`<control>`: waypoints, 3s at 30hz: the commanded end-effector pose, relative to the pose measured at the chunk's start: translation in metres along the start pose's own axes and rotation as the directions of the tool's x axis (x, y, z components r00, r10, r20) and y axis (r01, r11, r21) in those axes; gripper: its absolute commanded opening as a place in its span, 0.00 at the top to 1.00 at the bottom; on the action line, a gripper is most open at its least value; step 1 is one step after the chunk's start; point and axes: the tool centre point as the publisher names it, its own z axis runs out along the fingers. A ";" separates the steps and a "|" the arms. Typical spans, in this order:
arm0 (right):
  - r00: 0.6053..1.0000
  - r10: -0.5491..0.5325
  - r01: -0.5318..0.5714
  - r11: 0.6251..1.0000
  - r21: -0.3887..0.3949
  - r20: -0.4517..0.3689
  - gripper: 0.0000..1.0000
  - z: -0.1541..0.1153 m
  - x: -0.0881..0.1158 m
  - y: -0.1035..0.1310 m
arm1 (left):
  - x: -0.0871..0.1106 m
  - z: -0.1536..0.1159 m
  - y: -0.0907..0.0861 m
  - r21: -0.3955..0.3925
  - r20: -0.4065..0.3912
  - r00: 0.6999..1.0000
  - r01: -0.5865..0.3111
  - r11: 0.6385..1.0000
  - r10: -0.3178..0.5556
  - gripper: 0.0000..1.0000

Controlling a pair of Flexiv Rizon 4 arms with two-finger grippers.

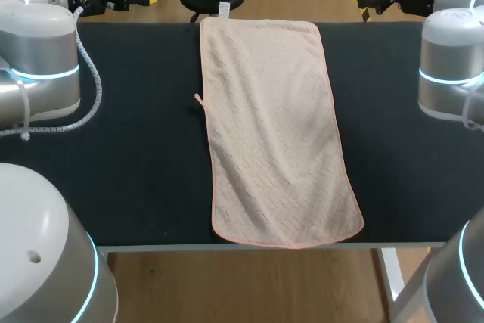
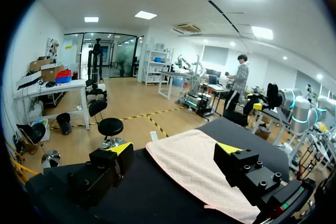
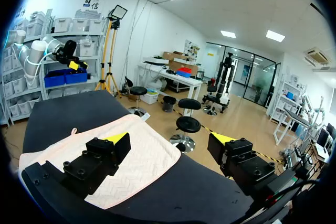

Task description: Fold the towel

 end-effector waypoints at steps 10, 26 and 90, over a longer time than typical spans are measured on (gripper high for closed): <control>1.000 0.000 0.000 1.000 0.001 -0.001 0.00 0.000 -0.001 0.000 | 0.001 0.000 0.001 0.004 0.003 1.000 0.000 1.000 0.000 0.00; 0.997 -0.067 0.068 0.997 0.029 -0.031 0.00 0.001 0.002 0.001 | 0.000 0.011 0.005 -0.077 -0.026 0.999 -0.047 0.996 0.045 0.00; 0.640 -0.485 0.760 0.514 0.397 -0.596 0.00 0.031 0.076 -0.044 | 0.124 0.110 0.080 -0.622 -0.510 0.622 -0.744 0.244 0.594 0.00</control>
